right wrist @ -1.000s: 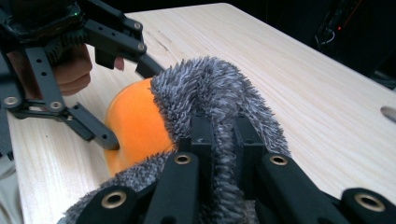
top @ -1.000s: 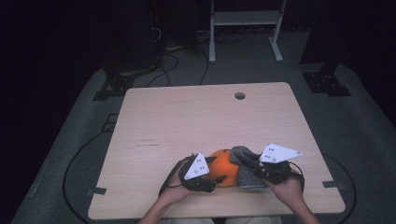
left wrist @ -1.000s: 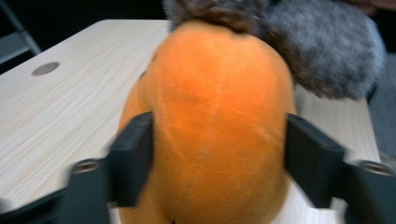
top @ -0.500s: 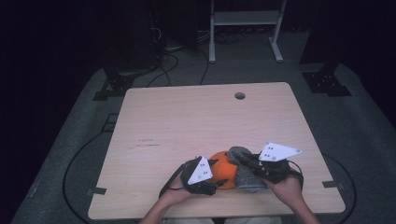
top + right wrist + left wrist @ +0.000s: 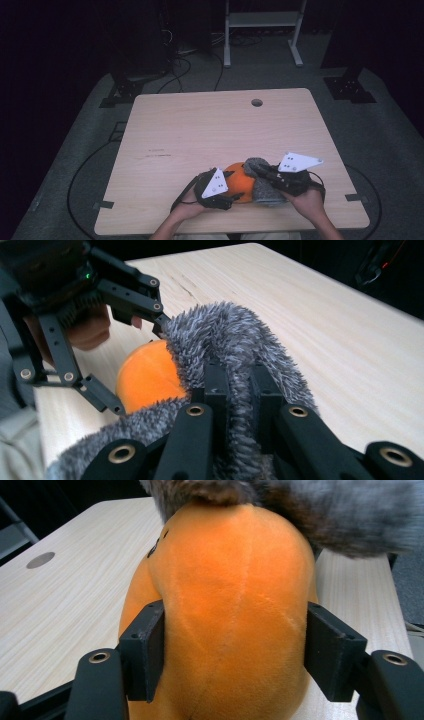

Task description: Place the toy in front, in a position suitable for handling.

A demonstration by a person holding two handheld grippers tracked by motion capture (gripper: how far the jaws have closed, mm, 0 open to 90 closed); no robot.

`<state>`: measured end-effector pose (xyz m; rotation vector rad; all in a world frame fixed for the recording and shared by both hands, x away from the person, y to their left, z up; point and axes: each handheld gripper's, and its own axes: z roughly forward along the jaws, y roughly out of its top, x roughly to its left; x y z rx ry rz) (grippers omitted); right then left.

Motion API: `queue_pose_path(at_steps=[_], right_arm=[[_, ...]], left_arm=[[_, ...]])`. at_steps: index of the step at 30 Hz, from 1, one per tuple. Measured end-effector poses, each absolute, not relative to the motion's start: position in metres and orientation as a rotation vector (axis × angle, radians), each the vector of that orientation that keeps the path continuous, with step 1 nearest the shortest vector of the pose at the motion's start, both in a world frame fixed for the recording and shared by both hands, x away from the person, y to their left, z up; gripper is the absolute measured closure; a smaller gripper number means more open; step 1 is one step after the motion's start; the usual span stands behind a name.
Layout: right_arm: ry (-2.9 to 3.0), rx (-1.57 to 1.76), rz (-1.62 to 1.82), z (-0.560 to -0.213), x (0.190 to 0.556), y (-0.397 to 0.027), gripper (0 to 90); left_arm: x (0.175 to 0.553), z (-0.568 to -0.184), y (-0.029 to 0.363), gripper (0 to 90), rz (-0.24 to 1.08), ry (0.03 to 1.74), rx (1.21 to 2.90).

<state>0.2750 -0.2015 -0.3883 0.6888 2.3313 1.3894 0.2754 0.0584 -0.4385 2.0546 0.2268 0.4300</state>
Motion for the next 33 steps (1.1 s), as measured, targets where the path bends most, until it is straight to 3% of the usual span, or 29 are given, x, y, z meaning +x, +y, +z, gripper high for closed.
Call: queue_pose_path(at_steps=[4, 5, 9, 14, 17, 22, 28, 33], right_arm=[[2.350, 0.639, 1.426, -0.384, 0.269, -0.195, 81.0], [2.352, 0.605, 1.421, -0.382, 0.267, -0.191, 81.0], [2.356, 0.600, 1.416, -0.383, 0.269, -0.186, 80.9], [2.345, 0.701, 1.438, -0.391, 0.279, -0.202, 81.0], [2.348, 0.670, 1.448, -0.388, 0.273, -0.198, 81.0], [2.343, 0.650, 1.420, -0.388, 0.275, -0.194, 81.0], [2.329, 0.852, 1.375, -0.410, 0.291, -0.222, 81.2], [2.305, 0.765, 1.494, -0.396, 0.281, -0.214, 81.2]], left_arm=[[0.281, -0.438, 0.055, 13.9, 0.426, 0.297, 2.053], [0.281, -0.439, 0.055, 14.4, 0.422, 0.292, 2.054], [0.276, -0.441, 0.058, 30.5, 0.430, 0.230, 2.064], [0.275, -0.440, 0.055, 30.7, 0.440, 0.221, 2.067], [0.275, -0.441, 0.051, 19.8, 0.455, 0.234, 2.068], [0.275, -0.441, 0.058, 33.7, 0.466, 0.223, 2.066], [0.279, -0.442, 0.065, 34.7, 0.435, 0.234, 2.059], [0.289, -0.441, 0.075, 36.6, 0.361, 0.341, 2.002]])
